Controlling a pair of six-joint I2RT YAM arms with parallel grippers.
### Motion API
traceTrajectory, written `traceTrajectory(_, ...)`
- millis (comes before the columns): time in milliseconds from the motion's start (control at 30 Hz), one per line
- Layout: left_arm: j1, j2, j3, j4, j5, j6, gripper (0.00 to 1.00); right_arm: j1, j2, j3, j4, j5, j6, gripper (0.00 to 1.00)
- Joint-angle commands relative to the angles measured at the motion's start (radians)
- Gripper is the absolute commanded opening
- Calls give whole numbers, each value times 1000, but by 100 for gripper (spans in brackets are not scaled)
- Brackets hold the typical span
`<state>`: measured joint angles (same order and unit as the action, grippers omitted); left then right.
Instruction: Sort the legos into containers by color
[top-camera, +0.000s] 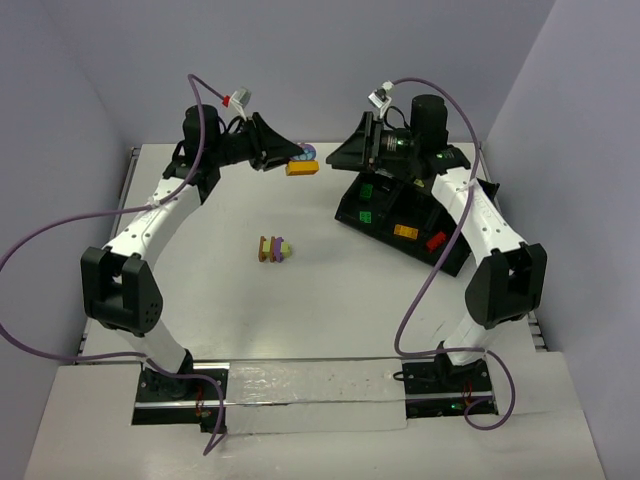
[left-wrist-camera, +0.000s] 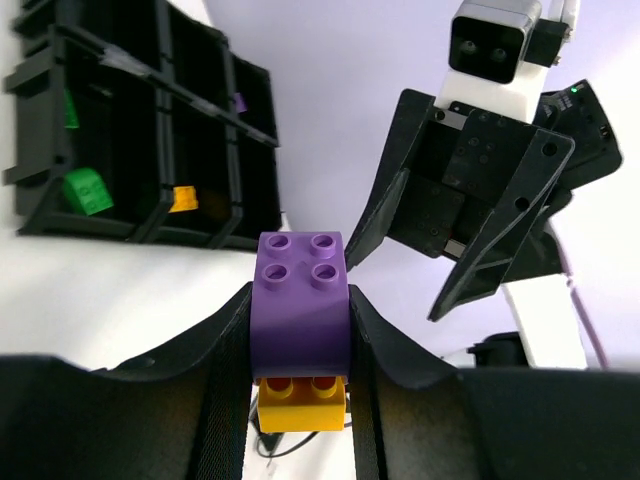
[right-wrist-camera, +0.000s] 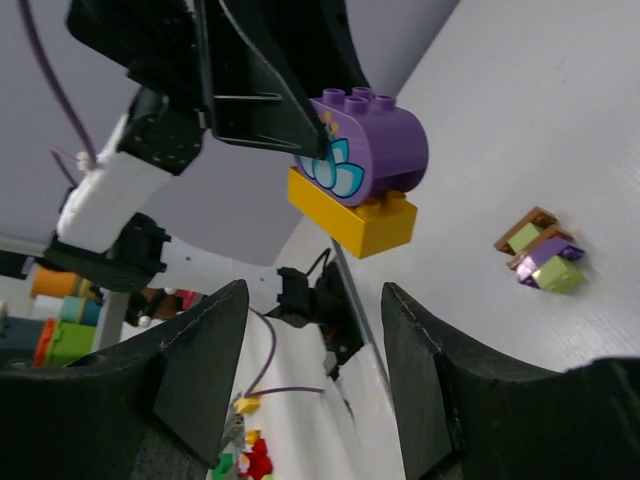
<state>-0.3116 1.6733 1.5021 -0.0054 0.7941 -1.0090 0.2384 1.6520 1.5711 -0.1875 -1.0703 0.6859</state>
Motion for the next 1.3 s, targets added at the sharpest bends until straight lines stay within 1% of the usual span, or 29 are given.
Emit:
traceTrajectory(0, 10, -17, -30, 231, 73, -125, 0, 30, -3, 8, 246, -56, 169, 65)
traceTrajectory(233, 19, -29, -72, 332, 88, -178, 0, 45, 25, 16, 260, -12, 186, 68)
traceTrajectory(367, 24, -42, -110, 392, 95, -210, 0, 51, 32, 11, 229, 3, 161, 69)
traceTrajectory(500, 28, -48, -123, 415, 103, -221, 0, 55, 37, 2, 211, 13, 147, 69)
traceTrajectory(800, 31, -55, -126, 416, 109, -217, 0, 58, 43, -12, 151, 49, 106, 70)
traceTrajectory(1067, 31, -50, -126, 429, 117, -223, 0, 86, 83, -11, 188, 13, 141, 70)
traceTrajectory(1267, 31, -51, -125, 428, 117, -221, 0, 107, 122, 13, 264, -25, 188, 70)
